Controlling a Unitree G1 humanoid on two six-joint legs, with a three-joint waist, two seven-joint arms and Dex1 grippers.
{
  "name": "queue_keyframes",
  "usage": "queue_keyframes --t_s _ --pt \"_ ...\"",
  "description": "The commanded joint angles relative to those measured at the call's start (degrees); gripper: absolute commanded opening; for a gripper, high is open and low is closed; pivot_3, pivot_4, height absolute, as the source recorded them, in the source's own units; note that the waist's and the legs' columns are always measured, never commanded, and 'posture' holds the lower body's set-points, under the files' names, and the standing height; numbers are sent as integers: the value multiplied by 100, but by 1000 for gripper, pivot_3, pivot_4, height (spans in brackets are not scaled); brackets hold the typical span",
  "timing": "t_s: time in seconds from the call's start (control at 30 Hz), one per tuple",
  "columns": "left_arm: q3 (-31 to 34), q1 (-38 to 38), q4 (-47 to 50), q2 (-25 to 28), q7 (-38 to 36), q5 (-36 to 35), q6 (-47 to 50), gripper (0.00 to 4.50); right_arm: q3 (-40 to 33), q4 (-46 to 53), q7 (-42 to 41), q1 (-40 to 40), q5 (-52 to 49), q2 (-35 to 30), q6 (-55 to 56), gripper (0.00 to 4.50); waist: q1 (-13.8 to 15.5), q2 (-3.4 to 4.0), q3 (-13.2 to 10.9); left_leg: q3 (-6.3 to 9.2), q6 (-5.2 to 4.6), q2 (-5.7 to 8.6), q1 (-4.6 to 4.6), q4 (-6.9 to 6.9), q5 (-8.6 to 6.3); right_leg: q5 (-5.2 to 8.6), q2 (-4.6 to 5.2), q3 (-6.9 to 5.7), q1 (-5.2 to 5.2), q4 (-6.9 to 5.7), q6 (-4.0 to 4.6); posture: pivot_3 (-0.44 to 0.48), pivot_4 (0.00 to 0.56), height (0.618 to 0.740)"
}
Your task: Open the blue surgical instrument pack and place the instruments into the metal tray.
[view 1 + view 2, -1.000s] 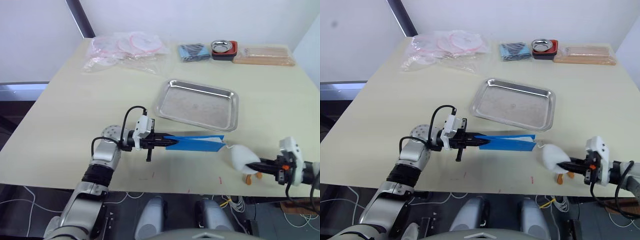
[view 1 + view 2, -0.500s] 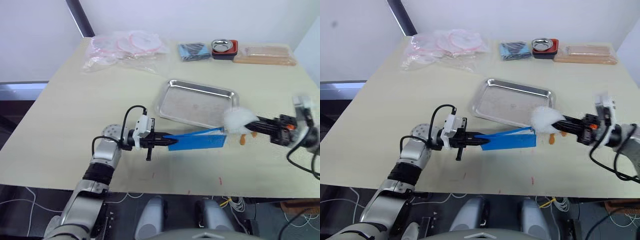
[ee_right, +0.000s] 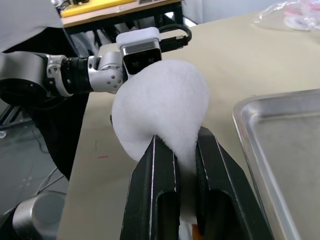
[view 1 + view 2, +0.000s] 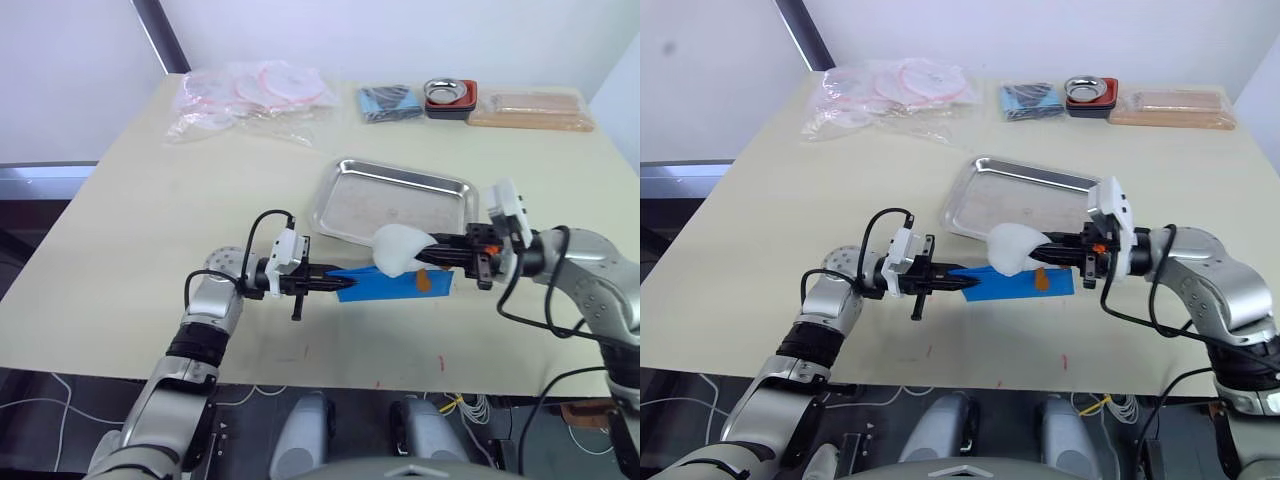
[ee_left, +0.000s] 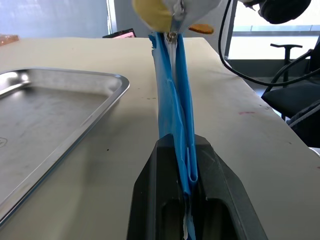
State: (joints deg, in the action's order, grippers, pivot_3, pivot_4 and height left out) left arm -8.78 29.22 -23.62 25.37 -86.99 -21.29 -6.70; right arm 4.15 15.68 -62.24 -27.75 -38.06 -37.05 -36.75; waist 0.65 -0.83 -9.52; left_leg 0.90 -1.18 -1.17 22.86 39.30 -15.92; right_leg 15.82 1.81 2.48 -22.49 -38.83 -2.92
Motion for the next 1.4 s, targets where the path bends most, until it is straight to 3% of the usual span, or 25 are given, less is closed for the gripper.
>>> queue_keyframes --t_s 0.03,0.47,0.7,0.77,0.8,0.83,0.9,0.93,1.07,1.1,1.4 --pt "-258 -123 19 -50 -5 272 47 0 322 110 -231 -394 173 268 389 47 -1 0 0 0 0 0 0 0 0 0 0 0 0 0 0 0 150 740" --pt "-245 -52 -24 -81 18 287 48 0 1221 -86 -254 -772 1158 1239 1074 47 -22 2 1 2 0 0 -2 0 0 0 -1 -3 -1 -3 1 0 150 740" --pt "-228 -24 -100 -100 10 313 9 0 1301 379 -523 -304 1445 845 1312 47 3 3 1 8 0 1 -2 0 0 0 0 -8 2 0 2 0 150 740" --pt "-234 -44 -123 -101 3 337 -22 0 995 535 -400 -217 1024 819 901 984 -4 4 2 5 0 2 -2 0 0 0 2 -6 2 -1 2 0 150 740" --pt "-236 -49 -132 -101 3 345 -34 0 909 585 -377 -188 925 797 788 1176 1 4 2 5 0 2 -3 1 0 0 1 -6 2 -3 2 0 150 740" --pt "-234 -51 -135 -107 7 346 -29 0 810 640 -394 -122 832 717 698 1779 3 4 2 9 0 2 -5 1 0 0 1 -8 3 -4 2 0 150 740" --pt "-241 -49 -150 -114 -6 358 -38 0 725 775 -458 -14 708 564 595 2447 16 4 2 12 0 2 -4 1 0 0 1 -10 4 -3 2 0 150 740" --pt "-243 -45 -165 -121 -17 365 -46 0 718 834 -458 27 669 513 572 3069 10 4 2 14 0 3 -4 1 0 0 4 -12 7 1 2 0 150 740" --pt "-237 -4 -219 -156 -46 360 -59 0 660 1006 -399 231 524 391 508 4267 14 4 2 11 0 7 -4 1 0 0 7 -11 6 0 2 0 150 740" --pt "-237 7 -235 -161 -50 366 -69 0 607 994 -401 276 512 332 523 4452 14 5 2 16 0 7 -4 1 0 0 6 -14 7 1 2 0 150 740" --pt "-237 2 -299 -138 -75 403 -166 0 -344 176 -606 828 715 -453 1101 4452 16 4 3 17 0 15 -4 1 0 0 10 -14 8 1 1 0 150 740"
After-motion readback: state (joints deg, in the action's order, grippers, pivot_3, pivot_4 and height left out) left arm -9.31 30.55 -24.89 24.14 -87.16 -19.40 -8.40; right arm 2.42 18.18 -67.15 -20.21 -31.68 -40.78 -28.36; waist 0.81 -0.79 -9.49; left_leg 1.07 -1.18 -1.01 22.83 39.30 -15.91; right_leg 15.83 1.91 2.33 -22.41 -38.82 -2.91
